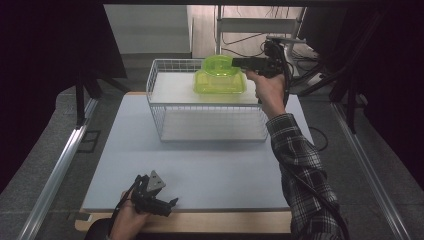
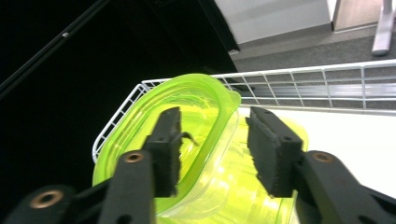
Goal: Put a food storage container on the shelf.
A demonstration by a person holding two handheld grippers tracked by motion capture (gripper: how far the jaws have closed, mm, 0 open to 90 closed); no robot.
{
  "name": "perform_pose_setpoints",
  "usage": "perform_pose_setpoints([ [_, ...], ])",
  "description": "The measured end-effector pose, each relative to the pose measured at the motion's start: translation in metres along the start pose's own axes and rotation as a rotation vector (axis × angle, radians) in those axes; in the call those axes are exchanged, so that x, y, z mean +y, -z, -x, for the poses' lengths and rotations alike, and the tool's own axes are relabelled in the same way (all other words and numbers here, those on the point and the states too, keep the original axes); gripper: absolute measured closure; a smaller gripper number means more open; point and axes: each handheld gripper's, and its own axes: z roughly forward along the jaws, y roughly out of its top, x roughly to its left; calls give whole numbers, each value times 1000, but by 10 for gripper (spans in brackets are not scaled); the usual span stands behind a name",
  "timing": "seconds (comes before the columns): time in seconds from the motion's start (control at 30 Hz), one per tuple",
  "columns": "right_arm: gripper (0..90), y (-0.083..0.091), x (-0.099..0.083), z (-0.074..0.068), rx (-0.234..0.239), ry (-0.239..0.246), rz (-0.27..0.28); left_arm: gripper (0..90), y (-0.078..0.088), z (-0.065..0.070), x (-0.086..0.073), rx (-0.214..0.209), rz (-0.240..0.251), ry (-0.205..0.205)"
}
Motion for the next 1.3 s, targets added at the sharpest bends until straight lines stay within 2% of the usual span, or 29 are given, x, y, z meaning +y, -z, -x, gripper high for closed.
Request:
perform_pose_setpoints([
  [0.23,342,10,-5,-1,27,55,-23,5,0,0,0,1,-4,-3],
  [0.5,232,21,-15,-1,29,133,-42,6,-1,0,0,1,-9,-6],
  [0.67,194,24,-22,-1,40,151,-46,6,-1,0,0,0,-9,-5],
  [1.3,85,26,-51,-5,21,294,-81,6,-1,0,0,-3,-9,-6],
])
